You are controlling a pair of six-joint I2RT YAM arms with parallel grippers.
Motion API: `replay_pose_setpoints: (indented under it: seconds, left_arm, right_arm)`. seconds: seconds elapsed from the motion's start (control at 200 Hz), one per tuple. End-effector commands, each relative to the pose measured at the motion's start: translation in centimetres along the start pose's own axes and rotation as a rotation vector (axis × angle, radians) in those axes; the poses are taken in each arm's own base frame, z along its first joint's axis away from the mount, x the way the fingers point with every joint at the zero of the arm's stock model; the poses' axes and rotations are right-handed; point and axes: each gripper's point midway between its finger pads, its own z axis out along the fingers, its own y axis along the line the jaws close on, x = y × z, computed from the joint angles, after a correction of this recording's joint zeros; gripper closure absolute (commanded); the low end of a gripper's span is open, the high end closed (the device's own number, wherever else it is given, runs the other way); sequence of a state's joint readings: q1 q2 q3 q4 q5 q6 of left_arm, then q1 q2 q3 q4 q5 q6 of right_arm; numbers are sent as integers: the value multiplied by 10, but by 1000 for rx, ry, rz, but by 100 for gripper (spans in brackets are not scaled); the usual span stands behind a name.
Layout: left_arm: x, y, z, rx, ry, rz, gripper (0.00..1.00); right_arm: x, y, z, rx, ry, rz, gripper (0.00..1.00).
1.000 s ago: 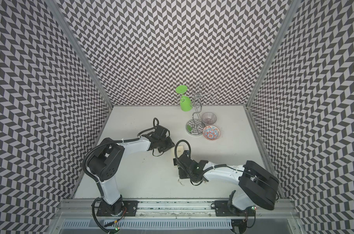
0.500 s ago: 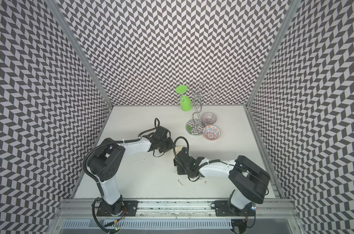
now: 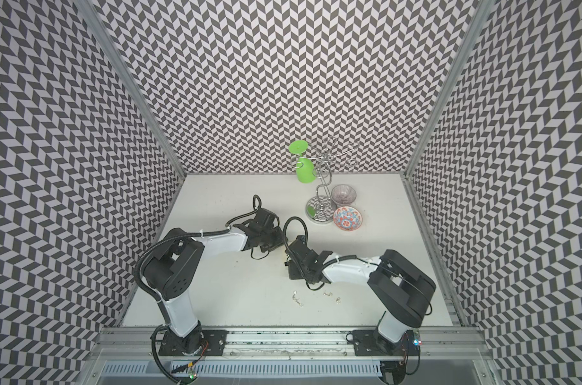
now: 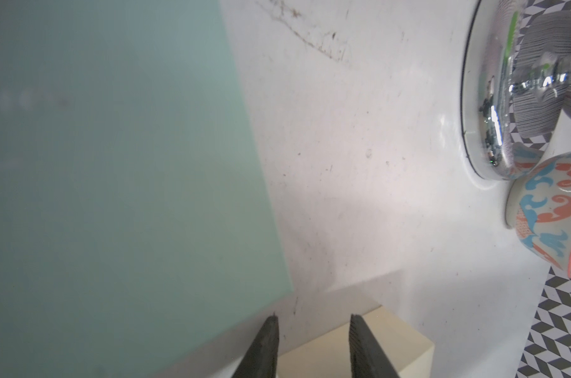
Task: Take out the earrings from the drawer-style jewelry box
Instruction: Close the drawer of the jewelry box.
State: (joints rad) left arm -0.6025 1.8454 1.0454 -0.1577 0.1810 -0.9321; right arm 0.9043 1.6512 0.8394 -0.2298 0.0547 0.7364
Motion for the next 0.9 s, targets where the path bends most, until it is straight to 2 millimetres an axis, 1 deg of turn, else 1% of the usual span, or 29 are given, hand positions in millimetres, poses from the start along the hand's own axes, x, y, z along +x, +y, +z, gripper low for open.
replay_pose_setpoints:
  seconds: [0.0,0.2,0.436,0.616,0.696,0.796,0.891]
  left_arm:
    - [-1,-11,-6,32,-13,30,62]
    - [-2,-14,-6,37,-13,35,62]
    - [-4,-17,-6,40,-16,41,62]
    - [-8,-20,-10,39,-26,46,61]
    - [-13,-25,-16,45,-46,52,59]
    - [-19,-33,-25,48,-64,53,55]
    - [-25,-40,-39,50,-92,52,51]
  right_arm:
    - [-19,14,1,-41,-47,-8,85]
    - [-22,19,5,-44,-37,-7,86]
    - [-25,17,6,-37,-42,-1,86]
    - [-25,18,6,-41,-30,-3,85]
    - [-25,19,1,-54,-36,4,85]
    - [-26,19,-9,-57,-46,22,82]
    - [-30,20,-26,-66,-60,34,79]
